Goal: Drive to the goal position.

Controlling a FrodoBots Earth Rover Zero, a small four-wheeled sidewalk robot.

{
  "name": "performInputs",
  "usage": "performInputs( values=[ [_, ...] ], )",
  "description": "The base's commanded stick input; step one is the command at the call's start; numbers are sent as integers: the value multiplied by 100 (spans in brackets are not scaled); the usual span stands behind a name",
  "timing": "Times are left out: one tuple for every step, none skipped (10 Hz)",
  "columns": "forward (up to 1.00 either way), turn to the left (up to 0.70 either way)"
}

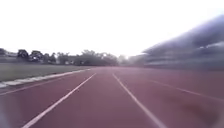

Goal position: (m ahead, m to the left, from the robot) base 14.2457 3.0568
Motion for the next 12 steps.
performInputs(
  values=[
    [70, 2],
    [70, 2],
    [70, 2],
    [70, 3],
    [70, 2],
    [70, 2],
    [70, 2],
    [70, 3],
    [70, 3],
    [70, 3],
    [70, 3],
    [70, 2]
  ],
)
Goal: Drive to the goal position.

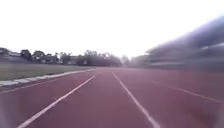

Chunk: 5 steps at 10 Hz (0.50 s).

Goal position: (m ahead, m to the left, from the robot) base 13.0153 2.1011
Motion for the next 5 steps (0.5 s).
performInputs(
  values=[
    [70, 2],
    [70, 2],
    [70, 2],
    [70, 2],
    [70, 2]
  ],
)
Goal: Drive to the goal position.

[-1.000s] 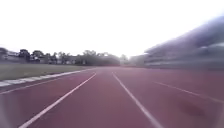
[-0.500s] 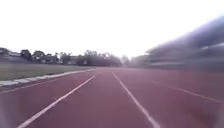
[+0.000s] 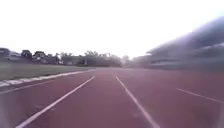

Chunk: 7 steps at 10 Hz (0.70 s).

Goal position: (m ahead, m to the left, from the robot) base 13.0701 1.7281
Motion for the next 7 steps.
performInputs(
  values=[
    [70, 2],
    [70, 3],
    [70, 3],
    [70, 3],
    [70, 2],
    [70, 2],
    [70, 2]
  ],
)
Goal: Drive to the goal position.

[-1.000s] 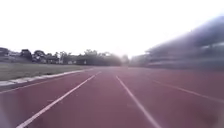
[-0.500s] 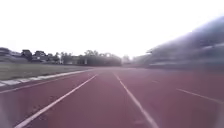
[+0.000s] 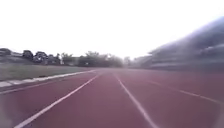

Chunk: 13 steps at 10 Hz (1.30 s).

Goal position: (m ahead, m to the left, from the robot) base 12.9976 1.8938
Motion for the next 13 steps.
performInputs(
  values=[
    [70, 3],
    [70, 0],
    [70, 0],
    [70, 0],
    [70, 0],
    [70, 0],
    [70, 0],
    [70, 0],
    [70, 0],
    [70, 0],
    [70, 0],
    [70, 0],
    [70, 0]
  ],
)
